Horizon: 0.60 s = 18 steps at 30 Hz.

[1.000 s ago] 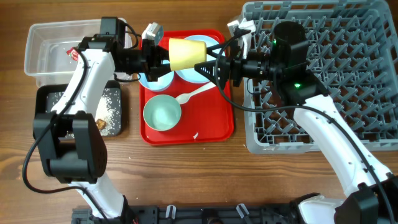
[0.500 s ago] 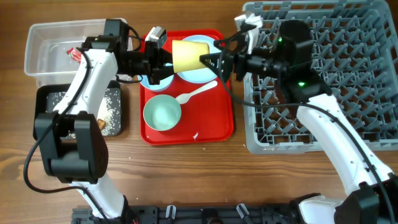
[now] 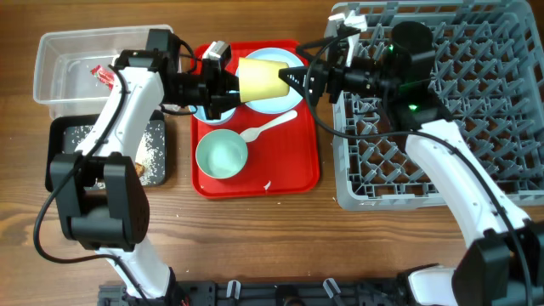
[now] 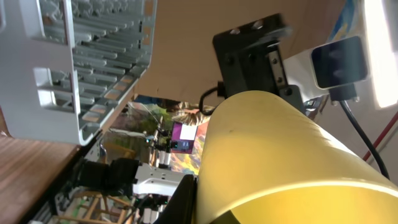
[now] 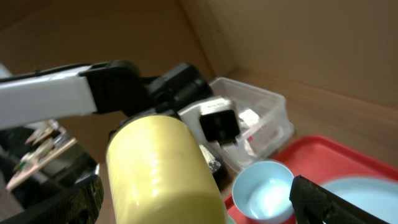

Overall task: Sort waste into correct bins and load items into the dishwasher rack
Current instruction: 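Grasp the yellow cup with the right gripper for handover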

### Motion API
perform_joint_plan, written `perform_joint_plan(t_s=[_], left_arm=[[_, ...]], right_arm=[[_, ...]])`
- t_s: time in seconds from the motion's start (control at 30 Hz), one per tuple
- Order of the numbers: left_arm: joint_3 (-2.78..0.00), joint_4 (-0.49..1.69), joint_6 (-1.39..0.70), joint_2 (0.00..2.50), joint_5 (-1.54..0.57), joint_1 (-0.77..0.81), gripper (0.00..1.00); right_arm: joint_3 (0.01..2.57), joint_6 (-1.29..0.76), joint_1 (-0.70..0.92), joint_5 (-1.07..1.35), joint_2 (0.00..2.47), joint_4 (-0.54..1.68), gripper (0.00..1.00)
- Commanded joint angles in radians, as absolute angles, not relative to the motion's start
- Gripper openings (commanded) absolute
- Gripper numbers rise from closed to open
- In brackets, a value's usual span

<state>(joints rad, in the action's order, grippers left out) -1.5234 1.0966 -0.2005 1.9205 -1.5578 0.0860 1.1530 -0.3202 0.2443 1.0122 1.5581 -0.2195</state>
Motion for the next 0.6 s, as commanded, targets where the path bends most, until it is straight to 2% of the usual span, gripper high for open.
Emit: perform_joint_plan(t_s=[0.0,0.2,0.57], left_arm=[[-1.541,1.11,-0.202,1.894,-1.577,0.101,0.04],[-1.541,1.108,-0.194,1.894,-1.577,0.101,0.04],[-1.541,1.108,-0.187,1.894,-1.577,0.101,0.04]], right_arm=[[1.171,-0.344,0.252,1.18,1.621,-0.284,0.97],[1.171,-0.378,0.255,1.377,1.665,-0.421,0.93],[1.171,-0.366,0.293,1.356,1.679,-0.403,0.84]])
